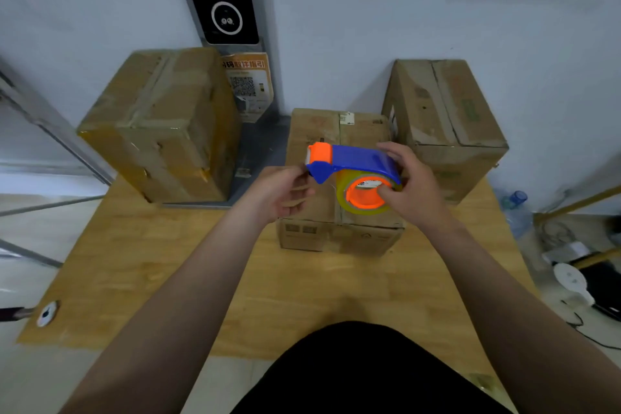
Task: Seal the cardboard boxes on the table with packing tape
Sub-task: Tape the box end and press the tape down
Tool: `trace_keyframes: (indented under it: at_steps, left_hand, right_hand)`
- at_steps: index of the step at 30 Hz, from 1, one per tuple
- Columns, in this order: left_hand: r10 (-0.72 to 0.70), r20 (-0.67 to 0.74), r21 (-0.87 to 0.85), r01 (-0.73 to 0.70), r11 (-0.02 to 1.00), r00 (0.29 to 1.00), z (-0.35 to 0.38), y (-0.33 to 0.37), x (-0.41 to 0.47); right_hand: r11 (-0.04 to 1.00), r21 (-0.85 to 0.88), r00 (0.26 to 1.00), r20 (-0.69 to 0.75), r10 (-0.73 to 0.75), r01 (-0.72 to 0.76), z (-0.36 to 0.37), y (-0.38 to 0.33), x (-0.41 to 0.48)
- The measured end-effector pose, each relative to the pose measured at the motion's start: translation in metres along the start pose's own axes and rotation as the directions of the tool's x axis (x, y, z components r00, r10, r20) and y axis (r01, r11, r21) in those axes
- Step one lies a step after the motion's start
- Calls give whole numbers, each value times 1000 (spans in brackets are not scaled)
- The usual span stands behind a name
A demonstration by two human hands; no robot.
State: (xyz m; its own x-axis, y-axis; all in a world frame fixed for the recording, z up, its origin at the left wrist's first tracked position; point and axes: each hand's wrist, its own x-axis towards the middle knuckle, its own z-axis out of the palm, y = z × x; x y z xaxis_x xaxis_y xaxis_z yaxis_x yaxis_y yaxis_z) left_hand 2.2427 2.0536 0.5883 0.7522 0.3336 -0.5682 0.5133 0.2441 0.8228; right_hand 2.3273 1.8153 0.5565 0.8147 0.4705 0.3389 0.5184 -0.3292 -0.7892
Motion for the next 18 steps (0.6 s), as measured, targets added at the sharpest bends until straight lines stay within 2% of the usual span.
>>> trace_keyframes:
  at_steps: [5, 9, 12, 14, 18]
  left_hand:
    - [112, -60, 215, -97, 972, 992, -10, -25, 18]
    - [235, -103, 391, -178, 903, 967, -17, -41, 28]
    - [311, -85, 483, -234, 844, 947, -19, -50, 34]
    - [333, -128, 503, -229, 833, 934, -29, -56, 37]
    - [406, -247, 543, -221, 810, 880, -77, -72, 46]
  right_hand:
    - [983, -160, 993, 79, -83, 94, -1, 4, 1]
    - [927, -338, 977, 184, -107, 165, 6, 15, -5]
    - [890, -389, 963, 214, -163, 237, 16, 23, -12]
    - [876, -414, 962, 206, -177, 250, 16, 32, -19]
    - [876, -463, 991, 70, -113, 132, -6, 60, -34]
